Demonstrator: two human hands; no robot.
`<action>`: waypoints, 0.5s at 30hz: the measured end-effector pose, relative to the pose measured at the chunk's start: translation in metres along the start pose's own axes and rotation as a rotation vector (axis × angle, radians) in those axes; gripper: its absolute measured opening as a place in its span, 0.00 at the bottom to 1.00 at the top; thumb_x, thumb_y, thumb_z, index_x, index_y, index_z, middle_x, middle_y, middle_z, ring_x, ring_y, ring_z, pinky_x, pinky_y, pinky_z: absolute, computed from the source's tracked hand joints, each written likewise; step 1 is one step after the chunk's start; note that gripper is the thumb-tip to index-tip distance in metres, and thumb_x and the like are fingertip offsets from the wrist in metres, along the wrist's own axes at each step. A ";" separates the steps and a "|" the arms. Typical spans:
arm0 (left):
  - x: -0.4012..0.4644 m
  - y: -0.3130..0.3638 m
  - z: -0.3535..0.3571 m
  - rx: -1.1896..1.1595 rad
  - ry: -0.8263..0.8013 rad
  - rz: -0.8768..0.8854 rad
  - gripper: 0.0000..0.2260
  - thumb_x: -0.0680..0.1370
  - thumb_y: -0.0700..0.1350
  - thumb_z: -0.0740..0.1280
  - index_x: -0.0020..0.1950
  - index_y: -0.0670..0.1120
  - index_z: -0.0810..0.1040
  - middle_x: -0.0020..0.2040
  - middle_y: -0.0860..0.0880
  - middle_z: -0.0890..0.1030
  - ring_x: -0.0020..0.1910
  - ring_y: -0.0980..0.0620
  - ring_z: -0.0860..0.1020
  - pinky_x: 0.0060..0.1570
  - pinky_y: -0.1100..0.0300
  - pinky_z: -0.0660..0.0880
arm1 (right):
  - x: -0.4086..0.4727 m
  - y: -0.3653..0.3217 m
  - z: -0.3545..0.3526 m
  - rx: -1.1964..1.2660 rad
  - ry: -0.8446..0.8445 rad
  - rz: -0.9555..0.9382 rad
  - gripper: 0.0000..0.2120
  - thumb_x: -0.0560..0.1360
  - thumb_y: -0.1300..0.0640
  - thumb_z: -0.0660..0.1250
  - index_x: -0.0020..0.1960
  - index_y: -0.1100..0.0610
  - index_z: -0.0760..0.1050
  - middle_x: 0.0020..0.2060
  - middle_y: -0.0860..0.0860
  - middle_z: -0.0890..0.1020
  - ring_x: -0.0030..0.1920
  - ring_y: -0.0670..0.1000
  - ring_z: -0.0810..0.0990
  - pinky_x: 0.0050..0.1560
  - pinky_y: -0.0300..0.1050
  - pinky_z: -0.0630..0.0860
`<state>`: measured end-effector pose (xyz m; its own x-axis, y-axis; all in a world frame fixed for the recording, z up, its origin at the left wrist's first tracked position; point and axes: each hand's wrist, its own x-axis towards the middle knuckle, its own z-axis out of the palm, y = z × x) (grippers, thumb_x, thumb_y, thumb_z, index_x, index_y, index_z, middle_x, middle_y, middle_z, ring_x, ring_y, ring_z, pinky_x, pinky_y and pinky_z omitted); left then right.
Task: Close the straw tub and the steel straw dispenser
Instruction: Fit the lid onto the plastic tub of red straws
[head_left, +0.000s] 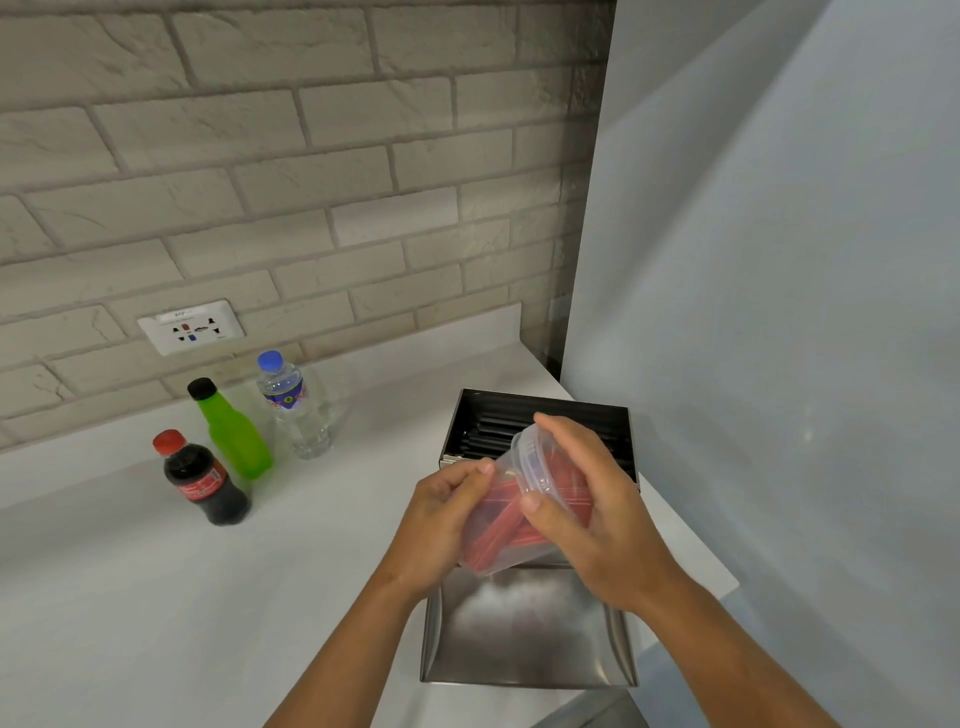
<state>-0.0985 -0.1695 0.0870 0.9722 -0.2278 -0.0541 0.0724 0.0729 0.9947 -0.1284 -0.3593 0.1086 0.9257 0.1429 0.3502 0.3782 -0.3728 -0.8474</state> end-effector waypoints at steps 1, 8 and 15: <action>0.001 0.001 -0.002 -0.016 -0.032 -0.020 0.26 0.77 0.68 0.68 0.56 0.46 0.88 0.52 0.40 0.88 0.53 0.38 0.86 0.56 0.47 0.82 | 0.000 0.000 -0.002 -0.008 -0.019 -0.055 0.31 0.76 0.44 0.69 0.77 0.46 0.67 0.73 0.43 0.72 0.74 0.49 0.71 0.69 0.40 0.72; 0.001 0.002 -0.004 -0.046 -0.072 -0.033 0.25 0.79 0.62 0.67 0.59 0.42 0.86 0.54 0.37 0.87 0.56 0.34 0.85 0.58 0.47 0.81 | 0.001 0.011 -0.004 -0.080 -0.044 -0.217 0.36 0.78 0.38 0.67 0.77 0.59 0.68 0.76 0.55 0.69 0.77 0.56 0.68 0.74 0.51 0.69; -0.004 -0.006 0.016 0.094 0.184 0.188 0.20 0.76 0.60 0.69 0.58 0.46 0.86 0.52 0.46 0.88 0.52 0.48 0.87 0.52 0.55 0.83 | -0.001 0.014 0.004 0.058 0.070 -0.028 0.30 0.77 0.43 0.66 0.77 0.46 0.66 0.71 0.44 0.74 0.72 0.51 0.74 0.66 0.38 0.74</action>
<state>-0.1063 -0.1848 0.0822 0.9913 -0.0375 0.1259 -0.1258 0.0053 0.9920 -0.1241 -0.3612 0.0953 0.9128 0.0873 0.3991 0.4053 -0.3156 -0.8580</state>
